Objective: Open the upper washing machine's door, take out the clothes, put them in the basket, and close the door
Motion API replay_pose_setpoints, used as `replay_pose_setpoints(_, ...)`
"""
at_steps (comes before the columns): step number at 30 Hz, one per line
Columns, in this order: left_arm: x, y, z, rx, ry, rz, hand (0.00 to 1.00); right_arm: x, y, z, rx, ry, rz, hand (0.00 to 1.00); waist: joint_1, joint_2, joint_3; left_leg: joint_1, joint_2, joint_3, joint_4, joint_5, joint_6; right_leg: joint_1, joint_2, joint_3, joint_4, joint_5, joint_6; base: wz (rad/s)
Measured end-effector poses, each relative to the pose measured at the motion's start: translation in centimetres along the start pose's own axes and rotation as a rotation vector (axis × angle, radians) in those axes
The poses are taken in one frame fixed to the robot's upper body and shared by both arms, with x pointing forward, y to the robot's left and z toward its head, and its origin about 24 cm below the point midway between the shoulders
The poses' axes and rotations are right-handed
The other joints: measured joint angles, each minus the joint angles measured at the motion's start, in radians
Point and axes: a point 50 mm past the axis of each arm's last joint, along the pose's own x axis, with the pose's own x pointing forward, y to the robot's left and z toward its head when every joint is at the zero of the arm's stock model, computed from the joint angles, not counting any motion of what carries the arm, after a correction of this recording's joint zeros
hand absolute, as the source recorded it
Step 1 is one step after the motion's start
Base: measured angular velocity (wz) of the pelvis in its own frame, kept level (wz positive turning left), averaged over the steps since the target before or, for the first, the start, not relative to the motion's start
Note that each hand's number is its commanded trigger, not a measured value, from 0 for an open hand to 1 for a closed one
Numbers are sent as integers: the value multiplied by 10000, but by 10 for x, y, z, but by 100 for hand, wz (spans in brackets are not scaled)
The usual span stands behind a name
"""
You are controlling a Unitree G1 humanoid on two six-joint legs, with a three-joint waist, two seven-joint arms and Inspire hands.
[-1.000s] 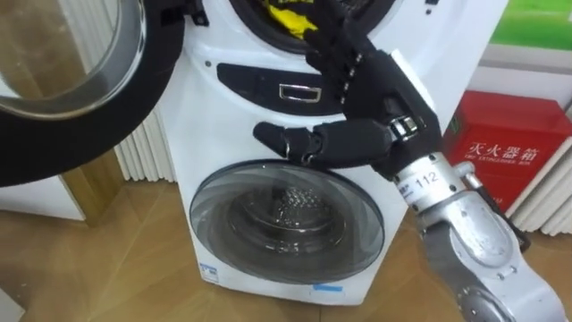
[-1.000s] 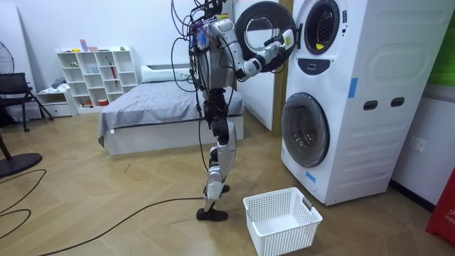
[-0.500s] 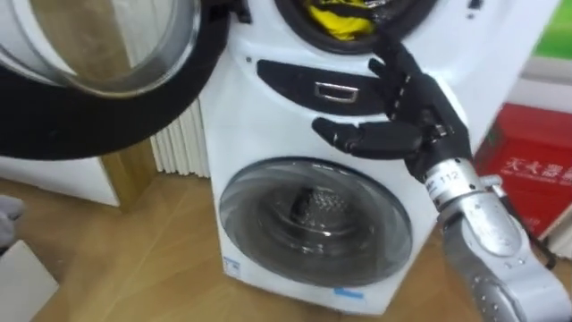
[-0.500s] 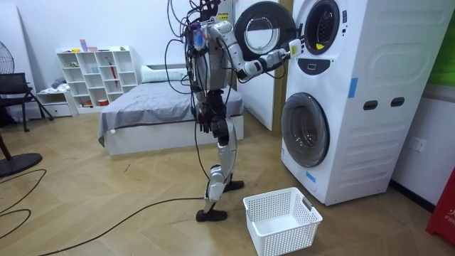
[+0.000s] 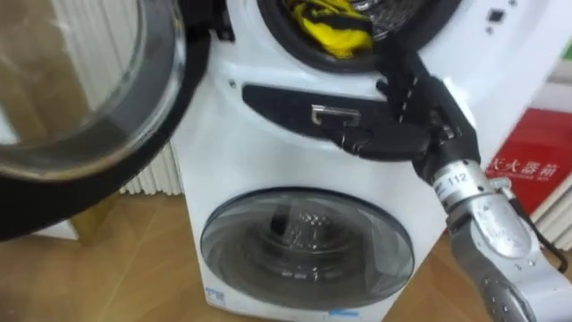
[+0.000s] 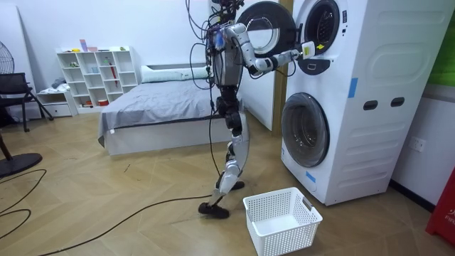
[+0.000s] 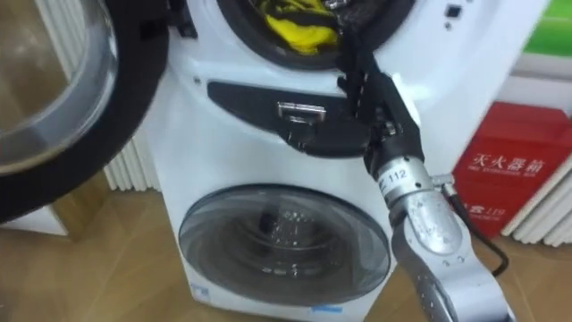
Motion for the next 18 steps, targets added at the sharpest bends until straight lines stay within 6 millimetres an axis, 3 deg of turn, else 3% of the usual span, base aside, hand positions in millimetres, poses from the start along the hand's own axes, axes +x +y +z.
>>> replay_pose_setpoints(1, 0, 0, -2, 30, 61, 19, 0, 0, 1, 1, -40, -30, 36, 0, 24, 115, 0, 100, 104, -86, -135, 9, 15, -256, 273, -46, -315, -181, -63, -16)
replay_pose_setpoints(3, -1, -1, -8, 128, 204, 7, 0, 0, 1, 2, -53, 66, 43, 0, -138, 169, -11, 399, 93, -134, -369, 27, 43, -512, 482, -44, -1183, -177, -106, 0)
replay_pose_setpoints(4, -2, -2, -14, 278, 340, 30, 0, 0, 1, 1, -40, 165, -2, 0, -162, 190, -27, 570, 90, -143, -502, 26, 43, -614, 620, -14, -1891, 47, -301, 0)
replay_pose_setpoints(5, -3, -3, -16, 354, 394, 51, 0, 0, 0, 0, 10, 194, -43, 0, -190, 187, -31, 655, 89, -150, -568, 27, 42, -685, 694, 1, -2201, 311, -314, 7)
replay_pose_setpoints(6, -3, -3, -21, 541, 517, 97, 0, 0, -1, 0, 72, 282, -92, 0, -229, 184, -37, 823, 60, -164, -697, 29, 25, -784, 820, 154, -2551, 1332, -403, 12)
replay_pose_setpoints(7, -5, -6, -25, 784, 609, 70, 0, 0, -2, -2, 127, 481, -84, 0, -213, 306, -190, 976, 88, -207, -903, 36, -27, -695, 936, 184, -2648, 1553, -651, 7)
replay_pose_setpoints(8, -6, -7, -31, 847, 724, 64, 0, 0, -2, -2, 197, 520, -70, 0, -193, 333, -291, 1011, 95, -211, -1030, 62, -67, -640, 959, 173, -2795, 1587, -683, 0)
replay_pose_setpoints(12, -12, -7, -52, 718, 1332, 122, 0, 1, 1, 9, 644, 111, 226, 0, -176, 506, -306, 1414, 226, -348, -1582, 227, -280, -204, 1082, -9, -3269, 1715, -814, 8)
replay_pose_setpoints(18, -15, -15, -59, 611, 1544, -108, 0, 15, 13, 60, 765, -2048, 1085, 0, -98, 543, -245, 1722, 333, -554, -1739, 264, -440, 157, 1303, -77, -3569, 1736, -876, 10)
